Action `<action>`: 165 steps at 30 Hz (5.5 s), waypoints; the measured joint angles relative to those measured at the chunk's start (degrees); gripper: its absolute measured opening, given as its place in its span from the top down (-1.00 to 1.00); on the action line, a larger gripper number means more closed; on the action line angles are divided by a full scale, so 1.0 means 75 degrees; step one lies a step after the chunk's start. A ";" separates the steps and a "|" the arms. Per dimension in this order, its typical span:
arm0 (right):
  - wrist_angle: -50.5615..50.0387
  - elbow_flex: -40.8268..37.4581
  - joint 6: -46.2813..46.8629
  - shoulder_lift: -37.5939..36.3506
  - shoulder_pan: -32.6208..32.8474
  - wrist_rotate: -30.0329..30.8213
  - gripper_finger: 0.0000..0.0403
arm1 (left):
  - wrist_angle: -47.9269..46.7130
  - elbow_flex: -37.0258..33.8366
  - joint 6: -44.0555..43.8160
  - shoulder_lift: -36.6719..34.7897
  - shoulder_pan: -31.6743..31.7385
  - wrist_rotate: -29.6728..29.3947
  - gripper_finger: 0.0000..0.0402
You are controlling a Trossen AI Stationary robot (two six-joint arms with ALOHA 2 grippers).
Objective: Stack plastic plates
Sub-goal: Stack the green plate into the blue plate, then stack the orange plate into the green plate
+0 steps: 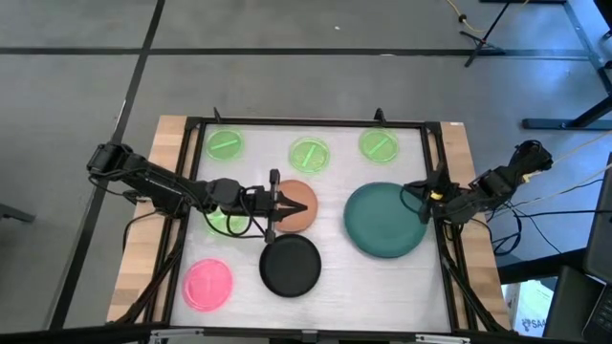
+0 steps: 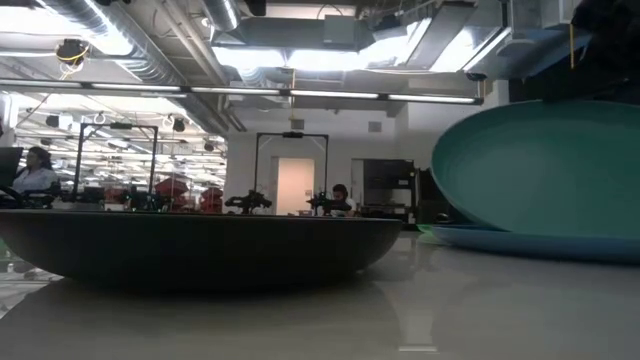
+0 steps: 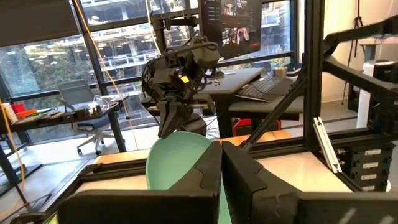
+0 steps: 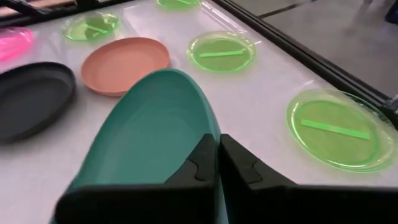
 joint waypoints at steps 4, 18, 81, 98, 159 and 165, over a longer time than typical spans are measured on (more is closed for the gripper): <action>0.0003 0.0000 -0.0003 0.0267 0.0000 -0.0022 0.80 | 0.0002 0.0002 0.0088 0.0001 0.0001 -0.0004 0.98; 0.0207 0.0000 -0.0335 0.1362 0.0000 -0.0010 0.15 | -0.0231 0.0002 0.0120 0.0007 0.0027 0.0007 0.98; 0.4945 -0.0003 -0.3445 0.4912 0.0000 0.0853 0.14 | -0.7234 0.0016 -0.4241 0.2057 0.3891 0.1174 0.28; 0.4961 0.0003 -0.3158 0.4912 -0.1039 0.0373 0.14 | -0.6499 -0.0001 -0.3538 0.2018 0.3994 0.1416 0.93; 0.9626 0.0522 -1.0581 0.8651 -0.2270 -0.4028 0.64 | -0.3859 0.0203 -0.4095 0.2000 0.3605 0.2418 0.92; 0.9635 0.0525 -1.0664 0.8649 -0.2264 -0.4233 0.96 | -0.3707 0.0205 -0.3736 0.2000 0.3479 0.2389 0.91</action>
